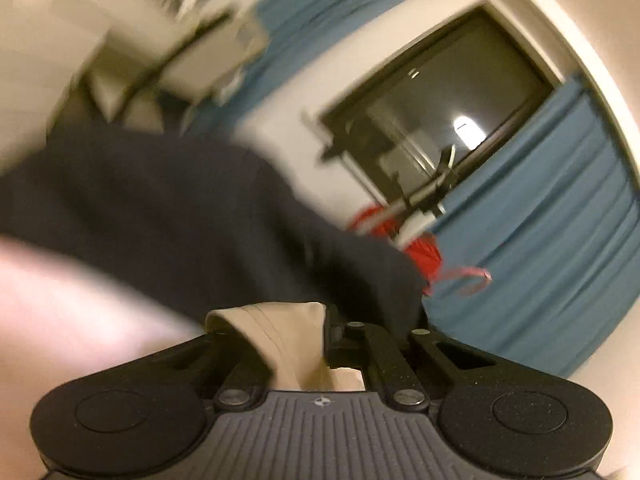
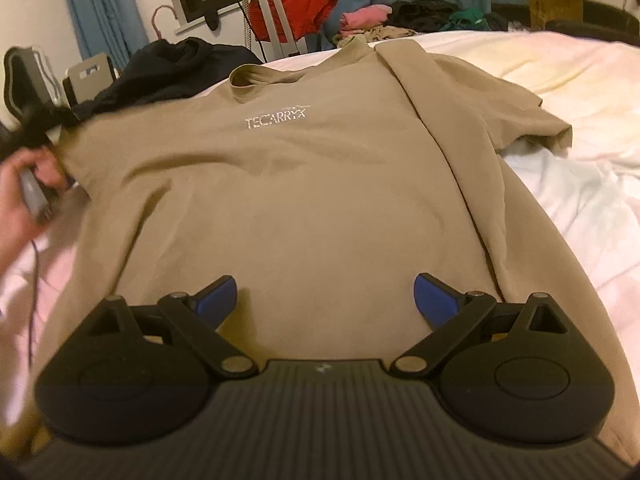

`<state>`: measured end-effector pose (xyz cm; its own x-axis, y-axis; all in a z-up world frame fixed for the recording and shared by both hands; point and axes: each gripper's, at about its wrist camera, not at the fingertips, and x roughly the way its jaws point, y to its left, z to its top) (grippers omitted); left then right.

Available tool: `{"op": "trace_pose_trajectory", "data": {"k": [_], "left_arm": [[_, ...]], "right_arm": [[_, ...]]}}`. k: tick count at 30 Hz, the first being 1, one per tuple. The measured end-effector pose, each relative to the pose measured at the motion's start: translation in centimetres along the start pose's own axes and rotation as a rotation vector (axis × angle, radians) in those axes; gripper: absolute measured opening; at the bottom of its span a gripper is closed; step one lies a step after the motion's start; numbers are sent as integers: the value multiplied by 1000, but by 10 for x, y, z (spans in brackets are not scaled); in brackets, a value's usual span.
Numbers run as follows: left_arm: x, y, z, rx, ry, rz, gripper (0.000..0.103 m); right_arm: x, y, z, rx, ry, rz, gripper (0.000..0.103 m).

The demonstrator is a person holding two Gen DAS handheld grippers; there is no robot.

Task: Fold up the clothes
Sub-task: 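Release the hem with the left gripper and smooth the shirt flat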

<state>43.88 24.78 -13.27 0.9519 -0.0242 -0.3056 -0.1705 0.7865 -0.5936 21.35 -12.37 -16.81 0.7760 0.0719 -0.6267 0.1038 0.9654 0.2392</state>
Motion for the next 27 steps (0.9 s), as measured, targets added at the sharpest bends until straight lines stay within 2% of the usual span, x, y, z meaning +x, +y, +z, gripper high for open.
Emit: {"op": "trace_pose_trajectory", "data": {"k": [2,4,5,6,7,9,11,13,16,22,24,27], "left_arm": [[-3,-12,11,113,-60,73,1],[11,-13,4,174,-28,125,4],[17,-12,1,179,9,164,8],[23,-11,-2,180,51,205,16],[26,-10,-2,183,84,215,25],[25,-13,-1,201,126,235,63],[11,-22,1,245,127,281,71],[-8,-31,0,274,150,283,72],[-78,-29,-11,302,194,244,73],[-194,-55,-44,339,422,121,73],[-235,-65,-60,366,480,91,73],[-282,-74,-85,403,518,42,72]], "right_arm": [[0,-1,0,2,-4,0,98],[0,-2,0,5,-8,0,98],[0,-3,0,6,-11,1,98],[0,-3,0,3,-16,0,98],[1,-2,0,-2,-22,-3,98],[2,-2,2,-3,-27,-7,98],[0,-3,6,2,-40,-4,97],[-2,-3,10,4,-56,-1,96],[-8,-5,14,1,-87,0,96],[-34,-5,18,-23,-139,3,96],[-47,-5,18,-39,-156,-1,96],[-68,-8,16,-37,-182,-5,96]]}}
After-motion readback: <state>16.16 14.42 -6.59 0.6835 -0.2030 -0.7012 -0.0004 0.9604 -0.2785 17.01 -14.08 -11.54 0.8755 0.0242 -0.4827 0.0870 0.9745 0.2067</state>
